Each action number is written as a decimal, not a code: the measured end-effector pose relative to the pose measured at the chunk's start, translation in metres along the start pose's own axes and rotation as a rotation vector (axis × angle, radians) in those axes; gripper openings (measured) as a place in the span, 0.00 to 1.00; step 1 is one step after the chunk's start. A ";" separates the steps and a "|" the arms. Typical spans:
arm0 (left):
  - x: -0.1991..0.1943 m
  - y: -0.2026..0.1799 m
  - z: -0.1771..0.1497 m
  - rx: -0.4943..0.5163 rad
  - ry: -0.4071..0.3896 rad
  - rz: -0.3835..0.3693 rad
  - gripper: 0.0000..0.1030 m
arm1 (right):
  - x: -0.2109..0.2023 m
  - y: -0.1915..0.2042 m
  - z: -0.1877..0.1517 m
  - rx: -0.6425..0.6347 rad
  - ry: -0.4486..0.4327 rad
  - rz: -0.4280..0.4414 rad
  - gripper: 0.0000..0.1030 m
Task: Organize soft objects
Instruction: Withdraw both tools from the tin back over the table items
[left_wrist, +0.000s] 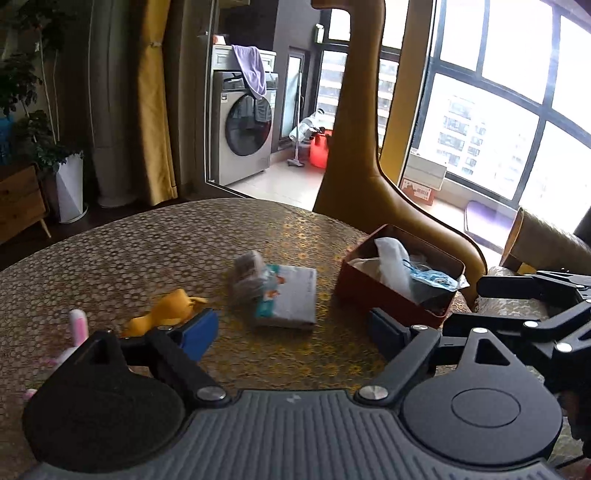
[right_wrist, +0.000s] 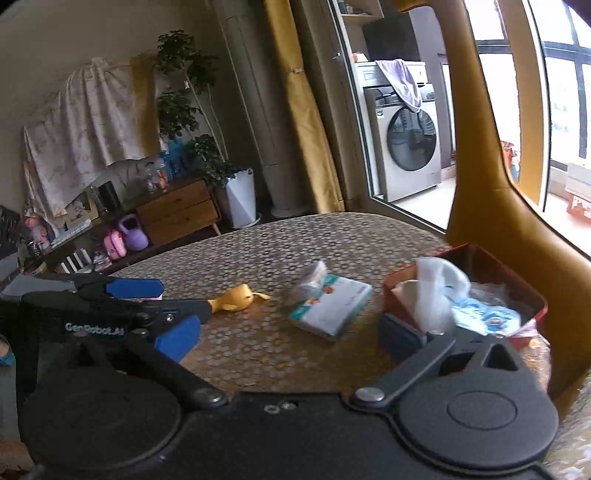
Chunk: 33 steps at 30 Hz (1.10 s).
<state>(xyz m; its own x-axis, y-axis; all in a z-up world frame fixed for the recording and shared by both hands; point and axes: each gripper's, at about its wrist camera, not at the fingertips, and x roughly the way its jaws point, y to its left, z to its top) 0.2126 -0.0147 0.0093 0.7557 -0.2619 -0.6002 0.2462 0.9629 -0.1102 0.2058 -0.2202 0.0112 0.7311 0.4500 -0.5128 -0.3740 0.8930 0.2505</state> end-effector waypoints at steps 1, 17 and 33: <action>-0.001 0.006 -0.001 -0.003 0.000 0.004 0.87 | 0.003 0.003 0.001 -0.001 0.005 0.002 0.99; 0.000 0.083 0.012 -0.040 0.003 0.070 0.98 | 0.051 0.048 0.014 -0.002 0.043 0.047 1.00; 0.083 0.116 0.061 -0.072 0.088 0.174 0.98 | 0.129 0.038 0.057 -0.145 0.141 -0.007 0.99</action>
<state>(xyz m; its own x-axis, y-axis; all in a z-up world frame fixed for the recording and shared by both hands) 0.3404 0.0709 -0.0052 0.7261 -0.0875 -0.6820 0.0703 0.9961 -0.0530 0.3182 -0.1274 0.0020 0.6506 0.4293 -0.6264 -0.4547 0.8809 0.1313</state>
